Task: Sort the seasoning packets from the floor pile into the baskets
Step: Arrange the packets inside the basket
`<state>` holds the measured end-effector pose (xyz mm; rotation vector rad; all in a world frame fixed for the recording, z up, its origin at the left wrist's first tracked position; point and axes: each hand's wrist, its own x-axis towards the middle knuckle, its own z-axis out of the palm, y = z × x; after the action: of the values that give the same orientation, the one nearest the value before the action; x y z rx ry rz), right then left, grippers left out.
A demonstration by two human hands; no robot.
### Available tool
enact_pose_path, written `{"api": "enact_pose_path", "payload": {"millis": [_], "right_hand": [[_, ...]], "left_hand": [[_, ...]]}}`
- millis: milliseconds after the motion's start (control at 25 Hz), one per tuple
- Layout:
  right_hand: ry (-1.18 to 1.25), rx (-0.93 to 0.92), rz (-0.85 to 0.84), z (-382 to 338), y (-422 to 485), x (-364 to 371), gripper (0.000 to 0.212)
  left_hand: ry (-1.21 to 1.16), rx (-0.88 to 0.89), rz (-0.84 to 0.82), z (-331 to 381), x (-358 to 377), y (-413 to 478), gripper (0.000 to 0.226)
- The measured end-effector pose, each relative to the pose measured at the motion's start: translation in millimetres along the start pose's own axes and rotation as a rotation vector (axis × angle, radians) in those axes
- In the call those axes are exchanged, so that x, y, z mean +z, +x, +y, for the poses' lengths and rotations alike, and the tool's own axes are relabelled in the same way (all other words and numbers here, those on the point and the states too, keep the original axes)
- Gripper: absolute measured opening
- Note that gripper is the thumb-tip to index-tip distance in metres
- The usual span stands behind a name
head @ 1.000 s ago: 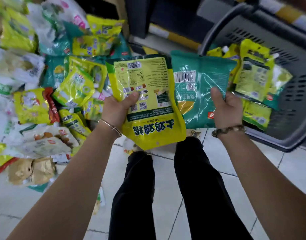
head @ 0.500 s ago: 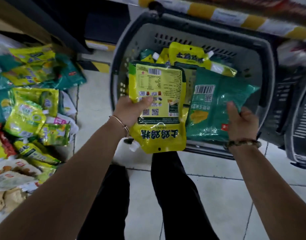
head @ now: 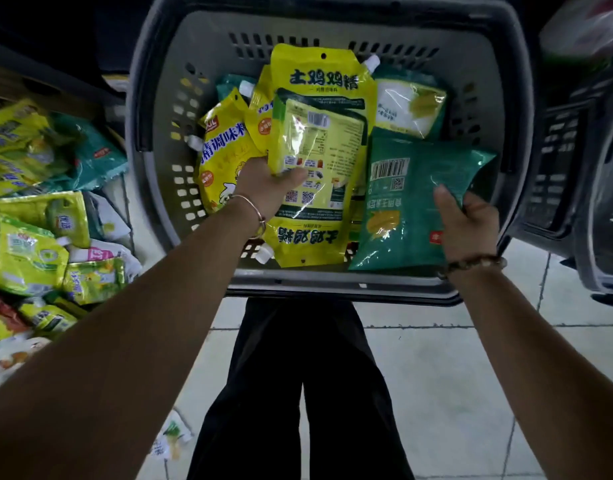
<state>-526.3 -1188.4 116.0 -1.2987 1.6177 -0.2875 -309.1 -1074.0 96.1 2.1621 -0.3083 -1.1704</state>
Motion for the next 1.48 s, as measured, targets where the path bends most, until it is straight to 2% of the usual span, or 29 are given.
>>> {"api": "enact_pose_path", "payload": {"millis": [160, 280, 360, 400, 480, 560, 640, 720, 840, 920, 1000, 1200, 1360, 1480], "right_hand": [[-0.232, 0.16, 0.038, 23.0, 8.4, 17.7, 0.029], [-0.386, 0.283, 0.021, 28.7, 5.0, 25.2, 0.037], [-0.376, 0.213, 0.105, 25.1, -5.5, 20.9, 0.043], [-0.379, 0.108, 0.162, 24.0, -12.1, 17.4, 0.047], [-0.456, -0.183, 0.235, 23.3, -23.7, 12.6, 0.058], [-0.598, -0.38, 0.164, 24.9, -25.6, 16.6, 0.068], [-0.797, -0.356, -0.022, 25.8, -17.2, 30.4, 0.079], [-1.002, -0.287, -0.152, 33.7, -4.8, 44.5, 0.089], [-1.172, -0.254, -0.209, 47.5, 7.3, 58.3, 0.097], [-1.214, -0.243, -0.204, 52.9, 8.5, 66.0, 0.096], [-1.236, -0.221, -0.204, 55.5, 9.3, 73.6, 0.093], [-1.253, -0.182, -0.219, 59.3, 20.1, 78.6, 0.088], [-1.252, -0.191, -0.263, 56.2, 20.8, 73.6, 0.086], [-1.074, -0.204, -0.243, 40.8, 19.9, 60.8, 0.071]], "left_hand": [[0.186, -0.107, 0.041, -16.0, 10.2, 8.5, 0.036], [0.279, -0.064, 0.1, -15.5, 10.1, 3.8, 0.058], [0.372, 0.06, 0.225, -11.4, 3.6, -5.9, 0.076], [0.484, 0.179, 0.262, -10.3, 1.1, -10.5, 0.082], [0.789, 0.441, 0.18, -7.5, 4.3, -18.5, 0.089], [1.018, 0.595, -0.012, -3.3, 18.2, -20.8, 0.099], [1.171, 0.604, -0.139, -3.1, 33.0, -14.3, 0.109], [1.257, 0.555, -0.176, -8.8, 40.6, -5.3, 0.112], [1.288, 0.555, -0.162, -18.0, 45.0, 3.8, 0.097], [1.276, 0.597, -0.137, -21.8, 47.6, 5.2, 0.083], [1.259, 0.619, -0.125, -26.6, 50.1, 7.2, 0.079], [1.254, 0.653, -0.071, -34.1, 59.0, 10.7, 0.083], [1.274, 0.603, -0.163, -23.1, 53.2, 10.7, 0.095], [1.15, 0.553, -0.266, -5.5, 35.6, 4.7, 0.096]]}}
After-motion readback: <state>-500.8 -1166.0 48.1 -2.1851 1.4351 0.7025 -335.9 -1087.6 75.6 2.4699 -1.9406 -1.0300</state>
